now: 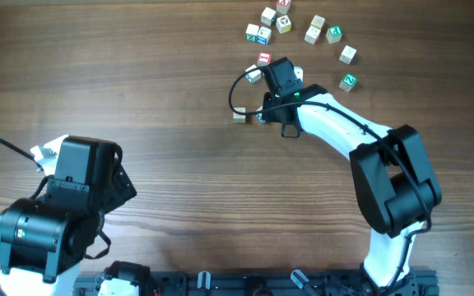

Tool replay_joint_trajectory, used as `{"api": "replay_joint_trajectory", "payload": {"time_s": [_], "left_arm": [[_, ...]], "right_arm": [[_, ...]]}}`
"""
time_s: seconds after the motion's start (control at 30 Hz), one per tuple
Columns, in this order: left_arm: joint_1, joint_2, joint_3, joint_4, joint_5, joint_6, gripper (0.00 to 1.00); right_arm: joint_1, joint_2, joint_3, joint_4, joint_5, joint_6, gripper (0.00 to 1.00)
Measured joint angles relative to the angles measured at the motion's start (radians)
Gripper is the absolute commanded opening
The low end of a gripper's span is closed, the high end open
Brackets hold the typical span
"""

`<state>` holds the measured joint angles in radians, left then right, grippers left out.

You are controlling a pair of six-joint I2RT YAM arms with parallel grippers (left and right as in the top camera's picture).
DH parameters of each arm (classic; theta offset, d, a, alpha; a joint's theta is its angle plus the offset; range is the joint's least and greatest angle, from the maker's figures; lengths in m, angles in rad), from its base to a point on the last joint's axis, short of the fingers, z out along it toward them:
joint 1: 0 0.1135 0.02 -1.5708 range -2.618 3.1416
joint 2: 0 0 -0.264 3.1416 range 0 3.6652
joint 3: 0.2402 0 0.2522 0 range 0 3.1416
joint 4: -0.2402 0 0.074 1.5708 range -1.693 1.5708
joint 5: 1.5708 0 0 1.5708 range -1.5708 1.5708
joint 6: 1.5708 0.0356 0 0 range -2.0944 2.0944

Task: Form a horizontal line
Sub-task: 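Place the red block right of the bee block and release, then move the right gripper to the green Z block and grasp it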

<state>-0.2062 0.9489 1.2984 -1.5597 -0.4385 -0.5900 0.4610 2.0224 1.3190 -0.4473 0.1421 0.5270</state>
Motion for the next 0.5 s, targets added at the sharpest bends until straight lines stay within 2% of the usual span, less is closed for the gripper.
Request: {"api": "replay_joint_trajectory", "payload": {"time_s": [0.5], "left_arm": [[0.0, 0.0, 0.0, 0.0, 0.0, 0.0, 1.0]], "right_arm": [[0.0, 0.004, 0.0, -0.056, -0.097, -0.001, 0.07]]}}
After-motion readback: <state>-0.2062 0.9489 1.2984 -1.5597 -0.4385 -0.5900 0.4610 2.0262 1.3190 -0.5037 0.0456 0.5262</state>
